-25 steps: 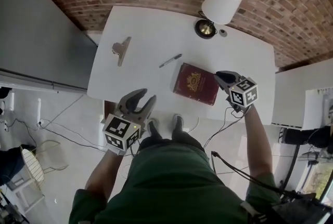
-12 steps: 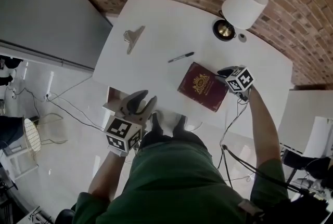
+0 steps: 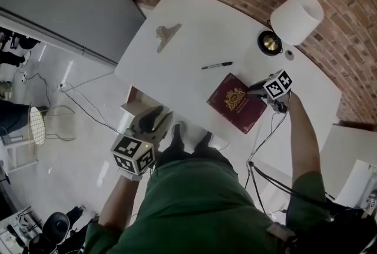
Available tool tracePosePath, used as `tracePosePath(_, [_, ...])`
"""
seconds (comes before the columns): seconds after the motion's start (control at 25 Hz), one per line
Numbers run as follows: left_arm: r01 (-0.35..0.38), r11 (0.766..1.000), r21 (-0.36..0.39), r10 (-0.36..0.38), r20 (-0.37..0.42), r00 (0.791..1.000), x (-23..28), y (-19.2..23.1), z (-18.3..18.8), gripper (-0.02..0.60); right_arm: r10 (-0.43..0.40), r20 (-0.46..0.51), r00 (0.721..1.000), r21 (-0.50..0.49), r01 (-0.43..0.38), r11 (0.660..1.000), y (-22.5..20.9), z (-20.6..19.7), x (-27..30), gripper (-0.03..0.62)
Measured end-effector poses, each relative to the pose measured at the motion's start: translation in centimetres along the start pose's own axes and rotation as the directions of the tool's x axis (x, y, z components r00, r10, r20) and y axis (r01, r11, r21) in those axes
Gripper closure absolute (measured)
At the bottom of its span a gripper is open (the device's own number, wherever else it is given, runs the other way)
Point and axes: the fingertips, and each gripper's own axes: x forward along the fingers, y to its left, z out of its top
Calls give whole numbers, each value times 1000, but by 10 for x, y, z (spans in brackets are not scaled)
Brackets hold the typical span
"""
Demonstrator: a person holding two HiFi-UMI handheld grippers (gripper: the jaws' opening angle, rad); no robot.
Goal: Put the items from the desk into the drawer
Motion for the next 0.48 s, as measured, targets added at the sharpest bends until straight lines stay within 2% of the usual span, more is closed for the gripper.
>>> tracePosePath(0.24, [-51, 998, -32, 51, -4, 999, -11, 5, -10, 456, 127, -9, 992, 28, -127, 992, 9, 8, 13, 453])
tracePosePath(0.32, [-50, 998, -31, 50, -6, 999, -10, 2, -9, 456, 170, -17, 985, 44, -169, 985, 12, 9, 15, 330])
tracePosePath(0.4, [-48, 998, -27, 48, -7, 999, -8, 0, -8, 457, 193, -30, 981, 42, -192, 981, 14, 9, 16, 326])
tracePosePath(0.48, [-48, 999, -26, 48, -8, 999, -5, -2, -8, 457, 186, -45, 981, 14, -186, 982, 13, 9, 17, 357])
